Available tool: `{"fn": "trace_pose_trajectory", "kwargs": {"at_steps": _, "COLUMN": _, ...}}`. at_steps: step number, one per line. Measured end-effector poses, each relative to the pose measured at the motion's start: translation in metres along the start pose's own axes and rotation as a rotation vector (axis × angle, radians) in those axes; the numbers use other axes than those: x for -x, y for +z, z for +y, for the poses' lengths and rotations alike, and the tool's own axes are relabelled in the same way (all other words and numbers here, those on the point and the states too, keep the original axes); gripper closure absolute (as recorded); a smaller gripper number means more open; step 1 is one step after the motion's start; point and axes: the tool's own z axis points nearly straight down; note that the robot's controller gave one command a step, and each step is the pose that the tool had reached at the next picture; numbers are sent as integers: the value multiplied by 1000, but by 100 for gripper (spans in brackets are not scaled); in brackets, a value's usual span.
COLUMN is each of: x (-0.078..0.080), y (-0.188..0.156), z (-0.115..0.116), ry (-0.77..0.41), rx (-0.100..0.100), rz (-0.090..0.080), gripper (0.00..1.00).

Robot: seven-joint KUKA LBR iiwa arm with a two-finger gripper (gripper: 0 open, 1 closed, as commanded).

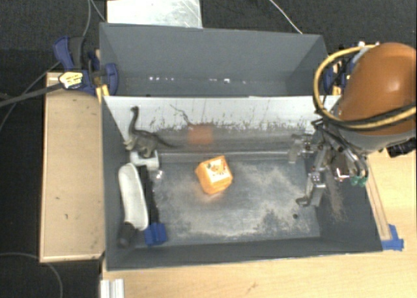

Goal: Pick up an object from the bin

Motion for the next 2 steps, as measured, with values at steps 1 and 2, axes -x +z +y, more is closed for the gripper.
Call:
{"fn": "trace_pose_trajectory", "kwargs": {"at_steps": 1, "x": 2, "y": -4, "z": 0, "ry": -2, "rx": -1, "rz": -9, "gripper": 0}}
{"fn": "trace_pose_trajectory", "kwargs": {"at_steps": 2, "x": 29, "y": 110, "z": 43, "ry": -122, "rx": 1, "rz": -1, "gripper": 0}}
